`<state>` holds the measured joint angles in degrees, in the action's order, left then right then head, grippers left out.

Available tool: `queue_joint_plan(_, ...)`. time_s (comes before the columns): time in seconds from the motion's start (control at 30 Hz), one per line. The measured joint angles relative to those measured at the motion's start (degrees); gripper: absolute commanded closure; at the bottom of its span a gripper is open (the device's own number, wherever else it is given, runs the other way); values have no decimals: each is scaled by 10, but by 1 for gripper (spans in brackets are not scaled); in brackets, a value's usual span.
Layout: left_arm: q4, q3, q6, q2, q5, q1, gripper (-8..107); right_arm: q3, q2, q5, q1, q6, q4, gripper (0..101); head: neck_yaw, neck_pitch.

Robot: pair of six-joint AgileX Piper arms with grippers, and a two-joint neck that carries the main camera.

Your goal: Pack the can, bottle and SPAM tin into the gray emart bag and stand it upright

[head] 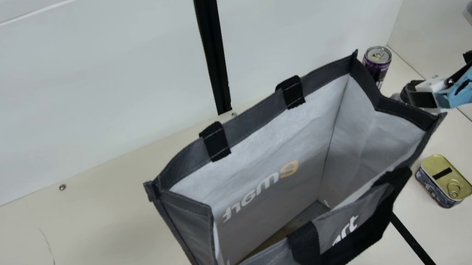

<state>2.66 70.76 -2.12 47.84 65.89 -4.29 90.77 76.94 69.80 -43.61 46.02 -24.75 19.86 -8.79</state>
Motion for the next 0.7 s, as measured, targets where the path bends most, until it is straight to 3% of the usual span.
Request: queue_joint_plan(0.7,50,108,-102,127,-42,-23,9,0,0,0,0,0,0,6,1,1)
